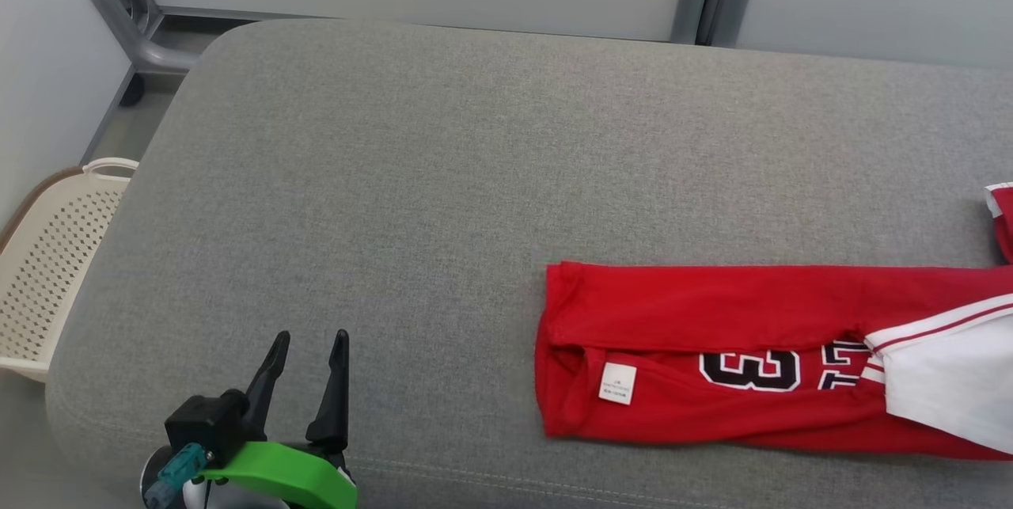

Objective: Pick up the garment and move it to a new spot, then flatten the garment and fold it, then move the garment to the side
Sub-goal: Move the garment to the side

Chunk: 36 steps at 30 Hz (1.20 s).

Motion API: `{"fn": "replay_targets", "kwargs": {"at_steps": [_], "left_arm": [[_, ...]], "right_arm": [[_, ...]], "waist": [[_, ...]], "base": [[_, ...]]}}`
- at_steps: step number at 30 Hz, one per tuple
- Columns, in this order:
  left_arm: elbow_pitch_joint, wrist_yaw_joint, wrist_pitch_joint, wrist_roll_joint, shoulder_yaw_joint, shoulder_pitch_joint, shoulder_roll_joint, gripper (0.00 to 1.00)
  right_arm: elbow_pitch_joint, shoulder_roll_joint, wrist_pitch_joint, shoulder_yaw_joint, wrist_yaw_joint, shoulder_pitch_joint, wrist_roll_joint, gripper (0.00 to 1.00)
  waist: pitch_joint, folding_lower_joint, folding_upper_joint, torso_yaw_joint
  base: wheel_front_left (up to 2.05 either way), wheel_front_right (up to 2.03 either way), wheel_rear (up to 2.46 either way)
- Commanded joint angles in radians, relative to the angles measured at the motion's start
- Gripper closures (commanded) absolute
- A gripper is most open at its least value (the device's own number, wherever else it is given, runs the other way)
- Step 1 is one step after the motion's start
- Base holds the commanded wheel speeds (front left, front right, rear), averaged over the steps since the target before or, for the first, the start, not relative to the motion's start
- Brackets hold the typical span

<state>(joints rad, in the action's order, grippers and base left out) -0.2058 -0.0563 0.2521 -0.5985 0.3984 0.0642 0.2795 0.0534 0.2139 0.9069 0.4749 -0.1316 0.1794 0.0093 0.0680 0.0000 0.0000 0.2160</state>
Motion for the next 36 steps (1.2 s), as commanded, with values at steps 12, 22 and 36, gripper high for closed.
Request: {"fn": "replay_targets", "kwargs": {"at_steps": [12,22,36], "left_arm": [[0.006,-0.008,-0.002,-0.010,0.008,-0.022,0.008,0.00],[0.008,-0.012,-0.006,-0.013,0.015,-0.011,0.009,0.00],[-0.012,-0.001,0.001,-0.021,0.019,0.013,-0.005,0.00]], "right_arm": [[-0.050,-0.012,0.017,-0.067,0.002,-0.045,-0.021,1.00],[-0.070,-0.057,0.026,-0.261,0.002,-0.028,0.052,1.00],[0.101,-0.113,-0.051,-0.523,0.002,0.062,0.121,1.00]], "waist": [[-0.031,0.0000,0.0000,-0.005],[-0.036,0.0000,0.0000,-0.002],[-0.043,0.0000,0.0000,0.029]], "base": [[0.00,0.00,0.00],[0.00,0.00,0.00],[0.00,0.00,0.00]]}}
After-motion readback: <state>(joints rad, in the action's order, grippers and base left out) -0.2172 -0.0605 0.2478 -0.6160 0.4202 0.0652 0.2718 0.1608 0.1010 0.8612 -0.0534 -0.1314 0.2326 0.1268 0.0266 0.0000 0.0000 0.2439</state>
